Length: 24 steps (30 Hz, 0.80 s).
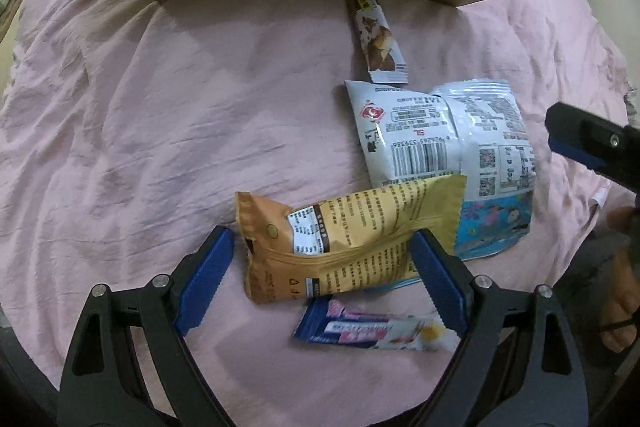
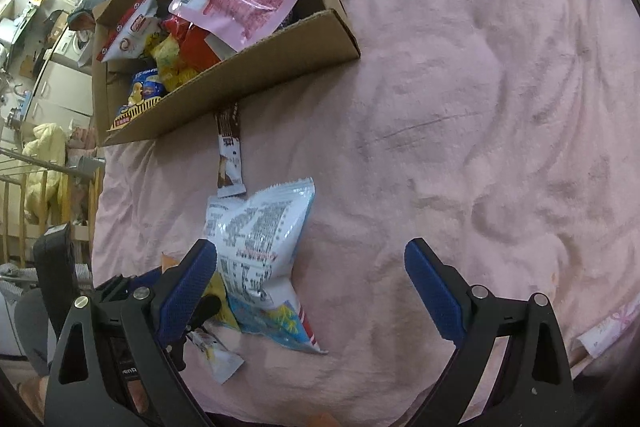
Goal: Organize snacks
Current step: 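Move both open tools back toward the remaining snack pile, then grasp a white-blue chip bag with the right tool while the left tool grasps a gold wafer bar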
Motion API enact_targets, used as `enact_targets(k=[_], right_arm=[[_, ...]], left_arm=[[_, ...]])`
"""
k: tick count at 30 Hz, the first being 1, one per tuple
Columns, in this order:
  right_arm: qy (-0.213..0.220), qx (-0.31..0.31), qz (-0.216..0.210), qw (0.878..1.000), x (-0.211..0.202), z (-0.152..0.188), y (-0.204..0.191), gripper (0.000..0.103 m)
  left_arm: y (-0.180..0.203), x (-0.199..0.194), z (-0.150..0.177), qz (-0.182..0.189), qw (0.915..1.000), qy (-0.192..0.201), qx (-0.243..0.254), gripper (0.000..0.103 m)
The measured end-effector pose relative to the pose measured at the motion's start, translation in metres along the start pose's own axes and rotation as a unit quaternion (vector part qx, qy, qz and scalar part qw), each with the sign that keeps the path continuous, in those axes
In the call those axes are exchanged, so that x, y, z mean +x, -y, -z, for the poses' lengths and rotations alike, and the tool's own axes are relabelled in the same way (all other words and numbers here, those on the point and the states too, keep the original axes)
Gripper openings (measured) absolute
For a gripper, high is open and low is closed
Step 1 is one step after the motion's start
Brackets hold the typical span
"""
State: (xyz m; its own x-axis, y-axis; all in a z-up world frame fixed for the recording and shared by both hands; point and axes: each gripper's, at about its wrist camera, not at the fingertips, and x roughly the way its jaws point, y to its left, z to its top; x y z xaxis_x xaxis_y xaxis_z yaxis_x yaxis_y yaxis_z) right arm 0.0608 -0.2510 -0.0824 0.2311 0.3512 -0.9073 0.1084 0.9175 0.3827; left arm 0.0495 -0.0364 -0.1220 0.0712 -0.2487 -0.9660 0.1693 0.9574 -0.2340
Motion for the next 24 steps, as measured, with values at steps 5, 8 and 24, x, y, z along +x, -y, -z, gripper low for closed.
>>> enact_targets(k=[5,8,24], right_arm=[[-0.019,0.014,-0.030,0.999,0.006,0.001,0.003,0.097],[-0.039,0.009,-0.054,0.998,0.013,0.001,-0.005,0.096],[-0.057,-0.067,-0.055,0.995,0.023,0.012,-0.028,0.032]], left_arm=[[0.005,-0.009,0.004,0.014,0.9997,0.004,0.018,0.045],[-0.001,-0.023,0.002,0.018,0.9996,0.003,0.020,0.033],[-0.019,-0.055,0.006,0.032,0.9989,0.029,0.018,0.022]])
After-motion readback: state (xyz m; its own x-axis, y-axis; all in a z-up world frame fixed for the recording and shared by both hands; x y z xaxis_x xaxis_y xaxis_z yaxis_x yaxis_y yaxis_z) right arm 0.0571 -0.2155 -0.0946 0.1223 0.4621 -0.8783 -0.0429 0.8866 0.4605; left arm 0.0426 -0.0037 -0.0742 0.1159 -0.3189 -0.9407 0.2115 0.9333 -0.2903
